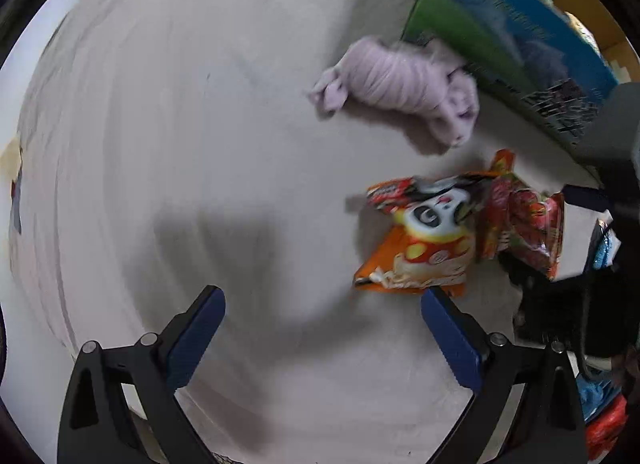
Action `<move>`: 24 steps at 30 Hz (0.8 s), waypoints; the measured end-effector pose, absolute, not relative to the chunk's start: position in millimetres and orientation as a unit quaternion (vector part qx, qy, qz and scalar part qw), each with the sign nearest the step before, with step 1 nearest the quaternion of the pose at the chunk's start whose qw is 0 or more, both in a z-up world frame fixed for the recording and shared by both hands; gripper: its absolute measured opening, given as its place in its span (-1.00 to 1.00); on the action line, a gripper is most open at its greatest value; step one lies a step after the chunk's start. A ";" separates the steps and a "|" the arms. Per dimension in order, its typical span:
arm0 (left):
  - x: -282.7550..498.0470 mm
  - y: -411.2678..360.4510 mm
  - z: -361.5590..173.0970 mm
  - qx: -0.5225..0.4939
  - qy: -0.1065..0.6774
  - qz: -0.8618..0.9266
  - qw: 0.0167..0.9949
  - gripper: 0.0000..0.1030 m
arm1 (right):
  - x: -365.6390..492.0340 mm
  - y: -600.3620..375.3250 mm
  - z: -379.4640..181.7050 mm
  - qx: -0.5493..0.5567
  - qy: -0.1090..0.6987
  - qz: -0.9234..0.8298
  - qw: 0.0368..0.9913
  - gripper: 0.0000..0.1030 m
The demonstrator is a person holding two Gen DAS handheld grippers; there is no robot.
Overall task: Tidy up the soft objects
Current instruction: 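Grasp the panda snack bag with the left gripper while the right grasps the red jacket bag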
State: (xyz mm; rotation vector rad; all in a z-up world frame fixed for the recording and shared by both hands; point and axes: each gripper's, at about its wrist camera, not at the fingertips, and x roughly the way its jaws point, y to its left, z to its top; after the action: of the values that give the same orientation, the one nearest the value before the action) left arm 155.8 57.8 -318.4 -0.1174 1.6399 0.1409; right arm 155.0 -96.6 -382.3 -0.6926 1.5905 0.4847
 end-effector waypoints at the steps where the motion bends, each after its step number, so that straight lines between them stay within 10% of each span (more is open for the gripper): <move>1: 154.3 58.7 -320.2 -0.056 0.731 0.064 0.677 0.95 | 156.1 -95.2 -387.4 -0.309 0.692 0.206 0.619 0.74; 7: 152.4 56.8 -324.6 -0.077 0.733 0.061 0.673 0.95 | 161.1 -112.1 -384.8 -0.223 0.733 0.141 0.627 0.33; 14: 168.7 37.6 -330.2 -0.080 0.739 0.042 0.668 0.95 | 160.0 -171.0 -383.6 0.050 0.793 0.069 0.603 0.29; 24: 199.4 11.5 -350.4 -0.089 0.745 0.004 0.661 0.93 | 135.0 -181.8 -383.0 0.036 0.767 0.025 0.641 0.18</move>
State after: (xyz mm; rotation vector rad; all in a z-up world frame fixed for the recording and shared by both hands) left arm 199.4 11.5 -350.4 -0.2008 1.6842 0.0086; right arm 135.0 -181.8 -383.0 0.0814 1.7479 0.0565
